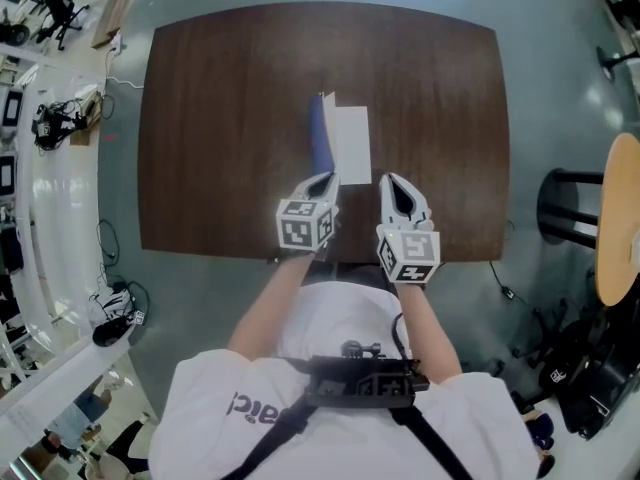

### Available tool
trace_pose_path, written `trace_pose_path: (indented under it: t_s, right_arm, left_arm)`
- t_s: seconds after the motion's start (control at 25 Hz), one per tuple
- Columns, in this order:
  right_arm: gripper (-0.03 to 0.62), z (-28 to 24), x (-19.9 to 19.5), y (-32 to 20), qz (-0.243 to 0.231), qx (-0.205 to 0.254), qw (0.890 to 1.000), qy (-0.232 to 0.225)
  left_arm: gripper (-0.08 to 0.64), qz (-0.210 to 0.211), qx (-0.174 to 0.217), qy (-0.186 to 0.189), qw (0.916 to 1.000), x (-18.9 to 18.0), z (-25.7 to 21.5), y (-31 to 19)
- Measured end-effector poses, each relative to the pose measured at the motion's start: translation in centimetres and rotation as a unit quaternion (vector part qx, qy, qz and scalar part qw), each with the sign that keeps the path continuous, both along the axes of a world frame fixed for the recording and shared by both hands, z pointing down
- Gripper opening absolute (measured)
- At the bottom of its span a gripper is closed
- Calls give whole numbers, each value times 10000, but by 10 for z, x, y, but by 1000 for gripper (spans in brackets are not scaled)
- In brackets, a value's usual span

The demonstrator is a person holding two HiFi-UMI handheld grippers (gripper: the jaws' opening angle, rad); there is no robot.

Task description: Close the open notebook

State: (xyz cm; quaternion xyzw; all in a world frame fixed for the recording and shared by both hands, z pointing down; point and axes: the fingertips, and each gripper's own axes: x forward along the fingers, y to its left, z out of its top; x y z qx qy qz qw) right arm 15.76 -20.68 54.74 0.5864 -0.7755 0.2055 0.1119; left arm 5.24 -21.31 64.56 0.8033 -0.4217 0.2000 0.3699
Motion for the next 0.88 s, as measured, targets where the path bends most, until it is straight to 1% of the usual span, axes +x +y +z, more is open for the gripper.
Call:
trace_pose_path:
  t_s: [0.28, 0.44, 0.6, 0.72, 0.88]
  right_arm:
    - [3, 12, 27, 10, 312, -133, 9994, -16]
    - [3, 17, 37, 14, 408, -192, 9990, -49]
    - [3, 23, 46, 18, 463, -245, 9986, -67]
    - [3, 27, 49, 18, 483, -267, 9984, -80]
    - [3, 27, 49, 17, 438, -159, 9987, -205]
  left_arm:
    - [25, 417, -276, -29, 9987, 43, 32, 2]
    - [25, 602, -400, -203, 9972, 61, 55, 3]
    - [25, 710, -554, -370, 9952, 73, 77, 4]
    - [25, 774, -659, -476, 9937, 75, 90, 4]
    - [25, 874, -739, -625, 9915, 77, 102, 2]
